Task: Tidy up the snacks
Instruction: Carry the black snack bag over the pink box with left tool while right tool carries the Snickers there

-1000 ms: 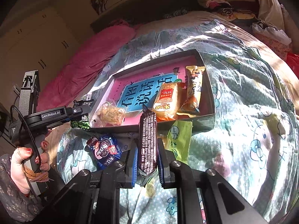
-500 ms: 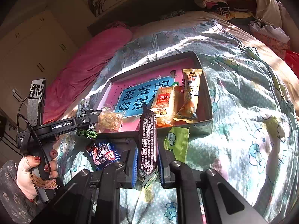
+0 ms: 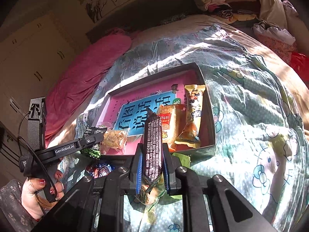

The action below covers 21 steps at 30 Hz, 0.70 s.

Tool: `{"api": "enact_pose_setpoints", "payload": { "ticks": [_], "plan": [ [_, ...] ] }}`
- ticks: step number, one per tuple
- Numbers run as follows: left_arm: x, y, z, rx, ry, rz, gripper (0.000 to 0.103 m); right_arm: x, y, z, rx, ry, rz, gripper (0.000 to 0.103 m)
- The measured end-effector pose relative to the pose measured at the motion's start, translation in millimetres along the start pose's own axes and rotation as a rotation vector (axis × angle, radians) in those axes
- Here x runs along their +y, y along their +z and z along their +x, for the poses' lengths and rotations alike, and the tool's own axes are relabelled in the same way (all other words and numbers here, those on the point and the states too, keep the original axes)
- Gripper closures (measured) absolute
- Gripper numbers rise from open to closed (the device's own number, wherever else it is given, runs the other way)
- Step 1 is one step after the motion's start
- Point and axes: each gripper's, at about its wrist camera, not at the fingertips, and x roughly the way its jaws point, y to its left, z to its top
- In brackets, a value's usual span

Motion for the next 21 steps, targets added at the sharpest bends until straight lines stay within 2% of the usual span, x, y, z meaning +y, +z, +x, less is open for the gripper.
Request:
{"api": "enact_pose_setpoints", "payload": {
  "ticks": [12,21],
  "plan": [
    [-8.1,1.6,6.6,0.011,-0.007,0.009,0.074,11.9,19.5,16.0,-0.014,0.011,-0.031,0.085],
    [-9.2,4.1,9.1,0.012,-0.015,0.006,0.074,11.9,24.0,34.3,0.013,0.013,-0.029,0.085]
  ]
}}
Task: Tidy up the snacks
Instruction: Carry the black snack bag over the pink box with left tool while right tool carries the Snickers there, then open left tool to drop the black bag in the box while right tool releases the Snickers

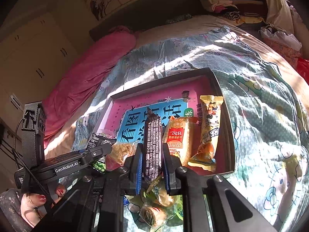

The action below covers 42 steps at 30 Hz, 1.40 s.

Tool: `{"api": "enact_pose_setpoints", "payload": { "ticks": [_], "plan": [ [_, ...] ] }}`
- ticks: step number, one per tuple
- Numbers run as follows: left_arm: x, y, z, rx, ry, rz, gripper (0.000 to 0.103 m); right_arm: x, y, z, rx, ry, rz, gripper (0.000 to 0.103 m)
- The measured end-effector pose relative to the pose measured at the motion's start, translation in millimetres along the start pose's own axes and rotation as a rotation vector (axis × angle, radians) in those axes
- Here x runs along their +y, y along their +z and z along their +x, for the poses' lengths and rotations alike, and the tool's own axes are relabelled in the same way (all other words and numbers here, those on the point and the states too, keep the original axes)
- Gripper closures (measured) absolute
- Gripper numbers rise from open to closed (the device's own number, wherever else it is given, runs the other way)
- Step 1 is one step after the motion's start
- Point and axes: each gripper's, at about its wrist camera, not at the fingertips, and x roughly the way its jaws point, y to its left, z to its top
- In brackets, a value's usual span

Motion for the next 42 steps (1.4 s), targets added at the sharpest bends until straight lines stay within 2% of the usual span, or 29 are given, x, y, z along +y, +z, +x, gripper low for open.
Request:
{"api": "enact_pose_setpoints", "payload": {
  "ticks": [17,30,42],
  "plan": [
    [1.4,1.0,2.1,-0.002,0.005,-0.004,0.074,-25.8,3.0,11.8,0.006,-0.037,0.056,0.085],
    [4.6,-0.7,3.7,0.003,0.004,-0.018,0.074,-31.6,7.5,26.2,0.01,-0.081,0.057,0.084],
    [5.8,-0.4,4.8,0.003,0.003,-0.023,0.073,-30.9,6.2,22.9,0.005,-0.113,0.045,0.084]
  ]
}}
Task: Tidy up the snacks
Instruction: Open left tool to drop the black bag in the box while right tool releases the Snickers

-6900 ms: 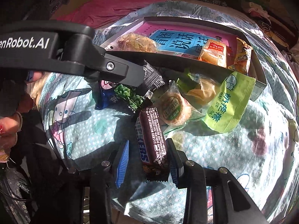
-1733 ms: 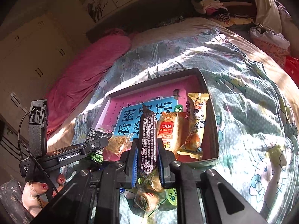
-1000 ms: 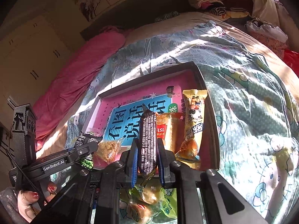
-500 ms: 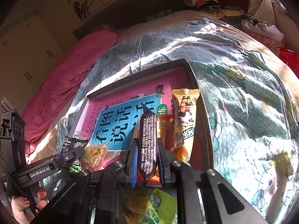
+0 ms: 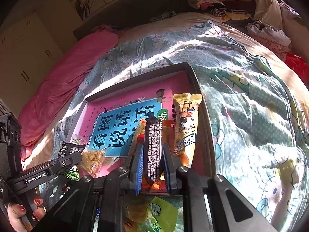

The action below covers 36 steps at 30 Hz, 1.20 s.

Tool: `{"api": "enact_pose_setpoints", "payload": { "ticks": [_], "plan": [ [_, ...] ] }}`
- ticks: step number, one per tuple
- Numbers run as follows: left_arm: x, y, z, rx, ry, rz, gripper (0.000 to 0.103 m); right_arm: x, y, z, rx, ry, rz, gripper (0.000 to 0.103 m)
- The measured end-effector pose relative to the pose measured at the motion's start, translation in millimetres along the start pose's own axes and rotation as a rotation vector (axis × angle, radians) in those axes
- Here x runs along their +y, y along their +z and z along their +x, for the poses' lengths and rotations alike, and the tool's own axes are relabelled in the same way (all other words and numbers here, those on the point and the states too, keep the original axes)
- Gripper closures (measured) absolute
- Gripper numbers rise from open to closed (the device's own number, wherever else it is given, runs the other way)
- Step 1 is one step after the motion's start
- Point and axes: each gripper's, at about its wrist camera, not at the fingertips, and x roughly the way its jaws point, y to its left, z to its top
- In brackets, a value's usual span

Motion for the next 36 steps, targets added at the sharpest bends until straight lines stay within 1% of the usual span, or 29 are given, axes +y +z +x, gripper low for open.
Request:
{"api": "enact_pose_setpoints", "payload": {
  "ticks": [7,13,24,36],
  "plan": [
    [1.3,-0.2,0.7,0.003,0.005,-0.002,0.072,-6.3,-1.7,-7.1,-0.007,-0.005,0.023,0.084],
    [1.7,0.1,0.5,0.002,0.008,-0.004,0.072,-11.5,-4.2,-14.3,-0.009,-0.007,0.044,0.082],
    [7.5,-1.4,-1.2,0.003,0.014,-0.022,0.072,-10.2,-11.2,-27.4,-0.009,-0.009,0.019,0.081],
    [10.1,-2.6,-3.6,0.01,0.016,-0.036,0.071,1.2,-18.6,-16.2,0.034,0.018,-0.005,0.081]
  ]
}}
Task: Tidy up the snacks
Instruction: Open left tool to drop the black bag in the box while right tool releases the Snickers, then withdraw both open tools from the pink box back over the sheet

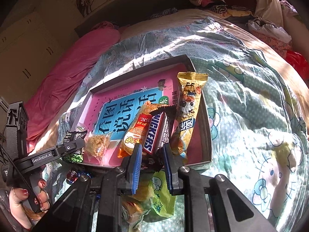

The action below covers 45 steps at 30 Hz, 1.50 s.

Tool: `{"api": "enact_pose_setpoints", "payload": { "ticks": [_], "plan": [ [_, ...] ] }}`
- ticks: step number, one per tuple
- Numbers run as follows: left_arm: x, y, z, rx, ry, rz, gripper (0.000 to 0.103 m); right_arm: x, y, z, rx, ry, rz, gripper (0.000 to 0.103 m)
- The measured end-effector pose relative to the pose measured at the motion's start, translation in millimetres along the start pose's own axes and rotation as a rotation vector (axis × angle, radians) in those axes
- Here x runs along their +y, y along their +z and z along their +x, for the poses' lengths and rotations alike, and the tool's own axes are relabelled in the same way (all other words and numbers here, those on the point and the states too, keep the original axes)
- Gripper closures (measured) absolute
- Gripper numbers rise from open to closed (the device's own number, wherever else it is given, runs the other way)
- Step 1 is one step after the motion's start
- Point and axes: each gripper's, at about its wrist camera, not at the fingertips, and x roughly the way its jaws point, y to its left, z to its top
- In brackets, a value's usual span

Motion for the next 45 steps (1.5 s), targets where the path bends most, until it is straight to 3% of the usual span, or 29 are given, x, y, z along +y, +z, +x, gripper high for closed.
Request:
{"api": "enact_pose_setpoints", "payload": {
  "ticks": [13,45],
  "plan": [
    [-3.7,-2.6,-1.7,0.012,-0.004,0.013,0.062,7.7,-1.8,2.4,0.011,0.013,-0.006,0.081],
    [-6.2,-1.4,-22.6,-0.017,-0.022,0.026,0.04,8.6,-0.3,-13.0,-0.032,-0.005,0.002,0.063]
  ]
}}
